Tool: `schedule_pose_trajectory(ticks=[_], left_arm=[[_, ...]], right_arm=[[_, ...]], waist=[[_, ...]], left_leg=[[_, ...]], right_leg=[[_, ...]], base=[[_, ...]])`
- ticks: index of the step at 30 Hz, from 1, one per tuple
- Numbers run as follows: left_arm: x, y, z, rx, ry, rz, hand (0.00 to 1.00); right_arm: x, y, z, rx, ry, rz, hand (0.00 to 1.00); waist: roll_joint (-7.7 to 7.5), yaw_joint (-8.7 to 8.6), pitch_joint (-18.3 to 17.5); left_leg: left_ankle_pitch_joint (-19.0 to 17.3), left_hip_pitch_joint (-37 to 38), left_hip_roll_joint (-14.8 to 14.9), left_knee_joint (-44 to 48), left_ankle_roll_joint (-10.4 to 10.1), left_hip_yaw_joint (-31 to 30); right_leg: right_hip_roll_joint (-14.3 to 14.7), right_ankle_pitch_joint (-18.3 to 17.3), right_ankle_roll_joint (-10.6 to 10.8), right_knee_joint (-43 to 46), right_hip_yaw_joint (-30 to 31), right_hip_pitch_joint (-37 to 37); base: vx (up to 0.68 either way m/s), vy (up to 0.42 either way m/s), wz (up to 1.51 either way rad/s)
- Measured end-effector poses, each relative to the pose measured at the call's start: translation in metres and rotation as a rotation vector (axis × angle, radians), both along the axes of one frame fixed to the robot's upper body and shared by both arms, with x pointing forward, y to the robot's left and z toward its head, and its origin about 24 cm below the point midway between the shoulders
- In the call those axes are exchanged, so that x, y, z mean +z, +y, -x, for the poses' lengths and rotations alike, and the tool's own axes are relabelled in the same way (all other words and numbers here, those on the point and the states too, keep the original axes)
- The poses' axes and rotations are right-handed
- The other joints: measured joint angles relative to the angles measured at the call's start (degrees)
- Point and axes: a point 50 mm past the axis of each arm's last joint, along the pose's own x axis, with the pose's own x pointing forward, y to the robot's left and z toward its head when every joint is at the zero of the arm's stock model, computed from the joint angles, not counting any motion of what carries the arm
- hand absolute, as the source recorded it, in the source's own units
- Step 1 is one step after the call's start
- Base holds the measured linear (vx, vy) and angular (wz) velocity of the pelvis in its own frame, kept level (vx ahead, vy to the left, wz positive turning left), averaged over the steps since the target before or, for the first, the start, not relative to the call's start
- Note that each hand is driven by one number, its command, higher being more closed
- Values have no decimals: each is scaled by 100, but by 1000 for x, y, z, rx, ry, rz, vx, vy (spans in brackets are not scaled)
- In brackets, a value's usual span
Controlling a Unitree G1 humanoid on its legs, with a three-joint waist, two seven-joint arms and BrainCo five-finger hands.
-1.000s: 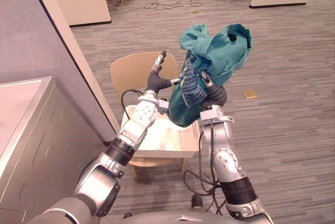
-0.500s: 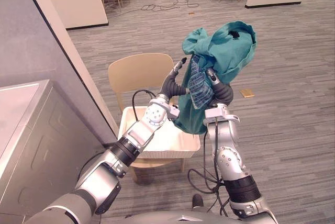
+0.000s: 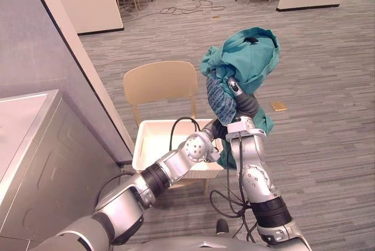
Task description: Pick up the laundry basket with both hands and put the clothes into the washing machine.
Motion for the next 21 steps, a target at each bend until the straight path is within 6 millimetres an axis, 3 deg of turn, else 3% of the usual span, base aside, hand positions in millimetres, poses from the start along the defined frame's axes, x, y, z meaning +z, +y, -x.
schedule_pose_trajectory(ticks=[10,21], left_arm=[[19,-13,-3,9,-14,61,100],[20,-13,-3,10,11,79,100]], right_arm=[[14,-3,6,-19,-83,-45,100],[14,-2,7,-17,-82,-47,100]], waist=[[-2,-40,-2],[-7,-41,-1]], left_leg=[[21,-19,0,0,27,-3],[23,-32,2,0,27,-12]], right_leg=[[-1,-2,5,1,-16,-7],[-1,-5,7,1,-41,-8]], base=[[0,0,0],[0,0,0]])
